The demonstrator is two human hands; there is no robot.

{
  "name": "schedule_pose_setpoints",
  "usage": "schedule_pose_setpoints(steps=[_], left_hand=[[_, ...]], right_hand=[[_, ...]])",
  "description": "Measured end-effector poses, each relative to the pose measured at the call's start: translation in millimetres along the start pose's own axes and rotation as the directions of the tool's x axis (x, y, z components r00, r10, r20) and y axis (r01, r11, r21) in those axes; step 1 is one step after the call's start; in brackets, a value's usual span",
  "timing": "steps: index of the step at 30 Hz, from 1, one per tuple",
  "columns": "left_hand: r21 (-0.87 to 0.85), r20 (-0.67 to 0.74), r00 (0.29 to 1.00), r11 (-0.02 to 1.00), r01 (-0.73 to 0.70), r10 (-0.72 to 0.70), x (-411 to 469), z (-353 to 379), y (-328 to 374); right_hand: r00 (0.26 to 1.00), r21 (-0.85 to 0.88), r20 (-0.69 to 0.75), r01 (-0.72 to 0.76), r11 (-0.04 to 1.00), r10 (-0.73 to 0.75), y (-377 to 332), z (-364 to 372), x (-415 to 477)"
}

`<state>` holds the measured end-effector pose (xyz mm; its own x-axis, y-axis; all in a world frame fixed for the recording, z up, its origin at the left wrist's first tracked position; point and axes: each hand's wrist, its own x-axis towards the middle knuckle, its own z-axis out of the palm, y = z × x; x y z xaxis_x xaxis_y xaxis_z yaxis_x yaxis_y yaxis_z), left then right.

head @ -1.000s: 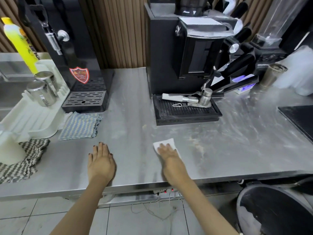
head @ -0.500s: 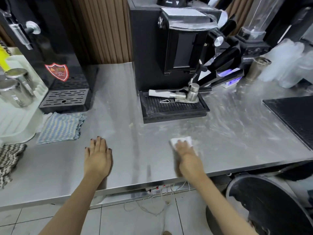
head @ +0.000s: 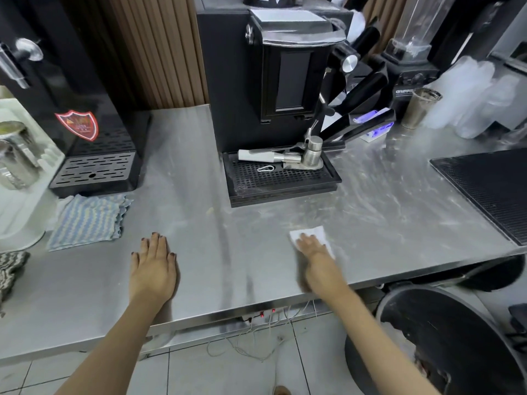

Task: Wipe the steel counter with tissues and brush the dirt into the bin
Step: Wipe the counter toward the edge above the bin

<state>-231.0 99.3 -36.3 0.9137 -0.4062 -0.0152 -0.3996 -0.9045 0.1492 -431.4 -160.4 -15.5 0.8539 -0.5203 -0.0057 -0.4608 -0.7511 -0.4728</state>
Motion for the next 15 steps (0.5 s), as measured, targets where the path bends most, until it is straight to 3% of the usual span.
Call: schedule_pose_setpoints(steps=[3, 6, 11, 15], left_hand=[[0.003, -0.001, 1.0, 1.0, 0.004, -0.004, 0.2, -0.6, 0.7], [-0.001, 0.009, 1.0, 1.0, 0.002, -0.002, 0.4, -1.9, 1.9], [-0.004, 0.021, 1.0, 1.0, 0.006, -0.005, -1.5, -3.3, 2.5], [-0.025, 0.017, 1.0, 1.0, 0.002, -0.002, -2.7, -4.4, 3.4]], right_hand=[[0.94, 0.073, 0.116, 0.315, 0.946, -0.322, -67.0, 37.9, -24.1], [0.88, 0.092, 0.251, 0.392, 0.915, -0.403, -110.8, 59.7, -26.7], [0.947, 0.069, 0.185, 0.254, 0.965, -0.262, -88.8, 50.2, 36.9], [0.997, 0.051, -0.01, -0.072, 0.996, 0.072, -25.4, 15.4, 64.1]])
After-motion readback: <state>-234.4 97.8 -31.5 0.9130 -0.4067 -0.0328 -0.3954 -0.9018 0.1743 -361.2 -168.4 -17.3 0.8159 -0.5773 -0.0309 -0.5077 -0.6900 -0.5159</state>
